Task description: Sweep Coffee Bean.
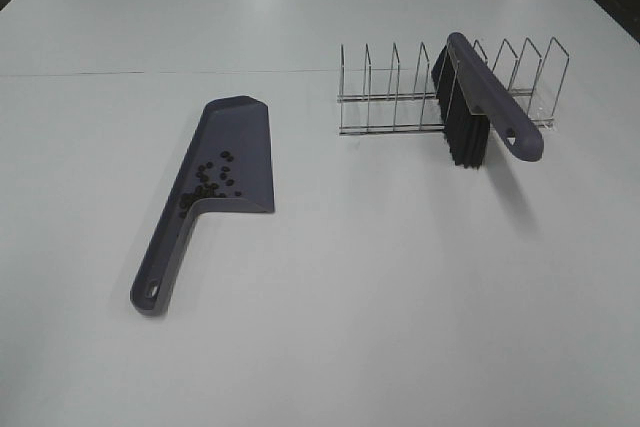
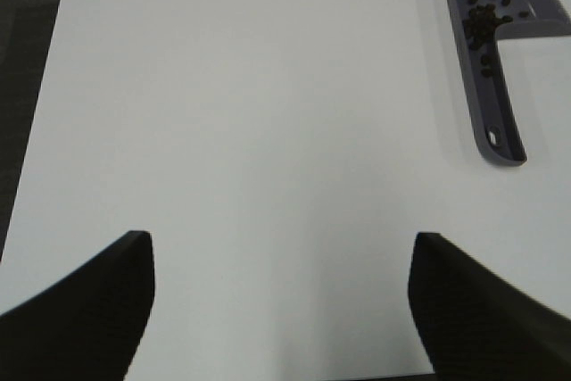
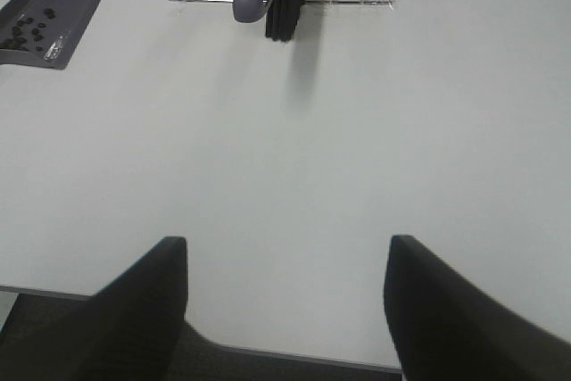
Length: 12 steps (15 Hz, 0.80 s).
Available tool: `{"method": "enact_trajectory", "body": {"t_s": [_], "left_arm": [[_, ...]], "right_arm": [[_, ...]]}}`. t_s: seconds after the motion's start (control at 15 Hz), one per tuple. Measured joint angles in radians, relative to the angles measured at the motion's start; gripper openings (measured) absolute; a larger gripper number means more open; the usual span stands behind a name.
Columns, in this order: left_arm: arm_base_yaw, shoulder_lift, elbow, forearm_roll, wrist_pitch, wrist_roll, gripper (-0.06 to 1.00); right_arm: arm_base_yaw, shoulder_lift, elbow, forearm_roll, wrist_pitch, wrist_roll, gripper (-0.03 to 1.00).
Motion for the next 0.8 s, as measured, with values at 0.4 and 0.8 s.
{"method": "enact_trajectory", "body": {"t_s": [0.4, 0.8], "left_arm": [[0.0, -0.277, 0.034, -0.055, 0.013, 0.0, 0.7], [0.0, -0.277, 0.035, -0.057, 0.013, 0.0, 0.71]], "right_arm": [[0.0, -0.002, 0.048, 0.002, -0.035, -0.067, 0.58], [0.0, -0.002, 0.08, 0.032, -0.109, -0.067, 0.58]]}}
